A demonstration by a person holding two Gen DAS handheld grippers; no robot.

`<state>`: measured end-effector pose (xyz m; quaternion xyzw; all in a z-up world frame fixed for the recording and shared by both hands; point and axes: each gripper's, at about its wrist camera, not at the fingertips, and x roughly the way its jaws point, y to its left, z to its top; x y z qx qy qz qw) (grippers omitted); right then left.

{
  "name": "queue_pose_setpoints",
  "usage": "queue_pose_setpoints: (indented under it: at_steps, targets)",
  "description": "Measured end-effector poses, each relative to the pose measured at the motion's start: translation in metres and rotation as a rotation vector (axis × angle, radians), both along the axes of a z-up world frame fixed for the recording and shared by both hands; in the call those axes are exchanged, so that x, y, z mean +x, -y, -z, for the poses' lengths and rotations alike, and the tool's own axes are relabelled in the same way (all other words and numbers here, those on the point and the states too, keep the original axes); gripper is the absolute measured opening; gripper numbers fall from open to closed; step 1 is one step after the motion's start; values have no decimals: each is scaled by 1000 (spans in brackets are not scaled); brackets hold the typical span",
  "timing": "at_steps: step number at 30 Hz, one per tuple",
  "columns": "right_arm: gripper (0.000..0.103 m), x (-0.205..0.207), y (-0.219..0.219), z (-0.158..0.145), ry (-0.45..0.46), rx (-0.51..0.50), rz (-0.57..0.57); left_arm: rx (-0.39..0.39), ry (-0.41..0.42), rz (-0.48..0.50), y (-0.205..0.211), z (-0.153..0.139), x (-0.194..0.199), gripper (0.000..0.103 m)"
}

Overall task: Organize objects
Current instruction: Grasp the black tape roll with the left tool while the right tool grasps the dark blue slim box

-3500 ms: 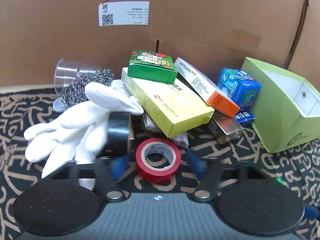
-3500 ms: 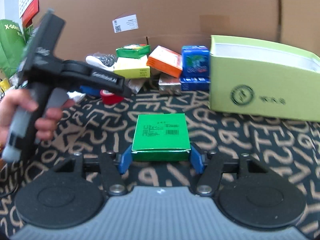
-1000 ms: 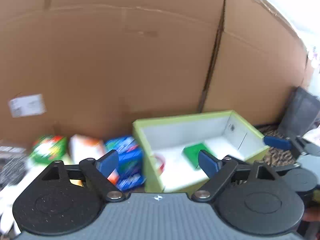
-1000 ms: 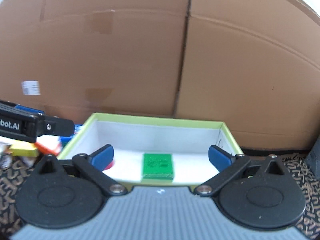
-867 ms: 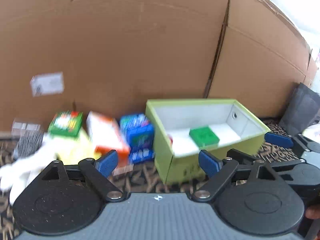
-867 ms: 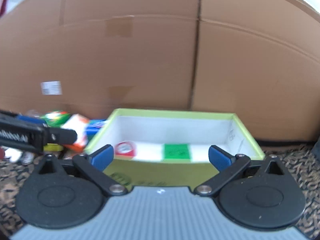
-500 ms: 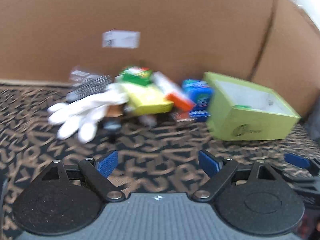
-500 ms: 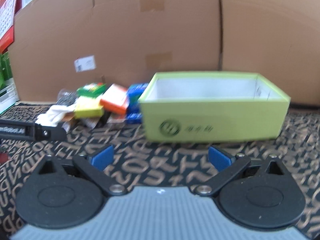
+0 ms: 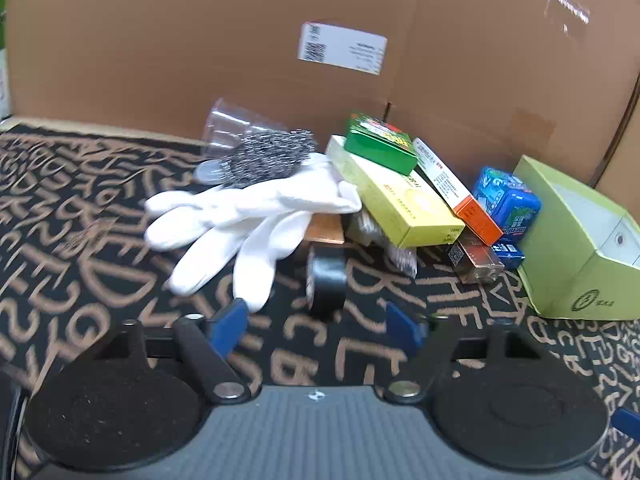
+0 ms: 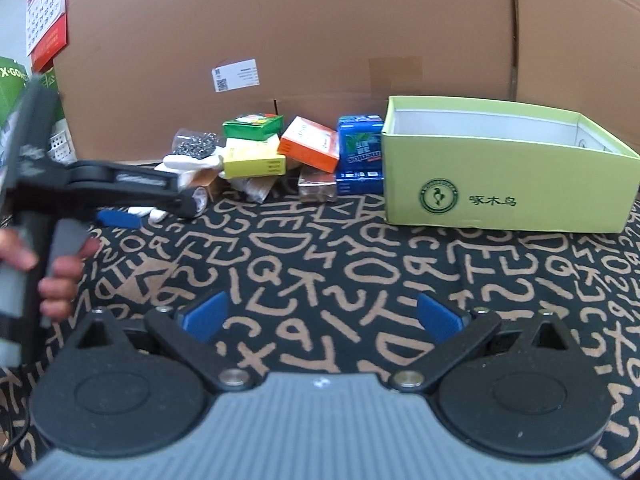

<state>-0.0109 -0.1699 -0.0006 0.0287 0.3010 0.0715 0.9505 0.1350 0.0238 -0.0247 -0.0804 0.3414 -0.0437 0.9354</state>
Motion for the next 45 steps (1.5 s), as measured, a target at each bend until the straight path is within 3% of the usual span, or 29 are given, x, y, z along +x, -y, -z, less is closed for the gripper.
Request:
queue_pose_setpoints:
  at_steps: [2, 4, 5, 6, 8, 13, 19, 26, 28, 29, 30, 31, 38, 45]
  targets:
    - [103, 3, -2, 0, -8, 8, -3, 33, 4, 7, 5, 2, 9, 71]
    - [100, 8, -5, 1, -13, 18, -11, 81, 22, 28, 10, 6, 16, 54]
    - [98, 11, -7, 1, -14, 21, -16, 107, 26, 48, 12, 8, 19, 36]
    - [94, 14, -9, 2, -15, 21, -21, 129, 33, 67, 13, 9, 20, 27]
    - [91, 23, -13, 3, -16, 15, -28, 139, 42, 98, 11, 9, 18, 18]
    - [69, 59, -27, 7, -8, -9, -37, -17, 19, 216, -2, 3, -12, 18]
    - [57, 117, -49, 13, 24, -101, -28, -41, 44, 282, -1, 3, -57, 18]
    - [58, 167, -63, 20, 14, -188, 64, -46, 39, 268, -13, 6, -68, 18]
    - [55, 176, -60, 26, -23, -181, 88, -51, 35, 264, -15, 7, -67, 18]
    - [48, 177, -57, 29, -34, -163, 87, -56, 32, 266, -15, 8, -67, 18]
    - [40, 175, -54, 28, -31, -137, 82, -60, 30, 271, -15, 8, -67, 18]
    - [38, 172, -52, 27, -31, -130, 84, -62, 29, 275, -14, 9, -67, 18]
    - [38, 96, -32, 14, -21, -68, 39, -55, 26, 267, -13, 11, -72, 18]
    - [38, -4, 2, 8, -96, -33, 5, -37, 17, 314, -2, 10, -86, 18]
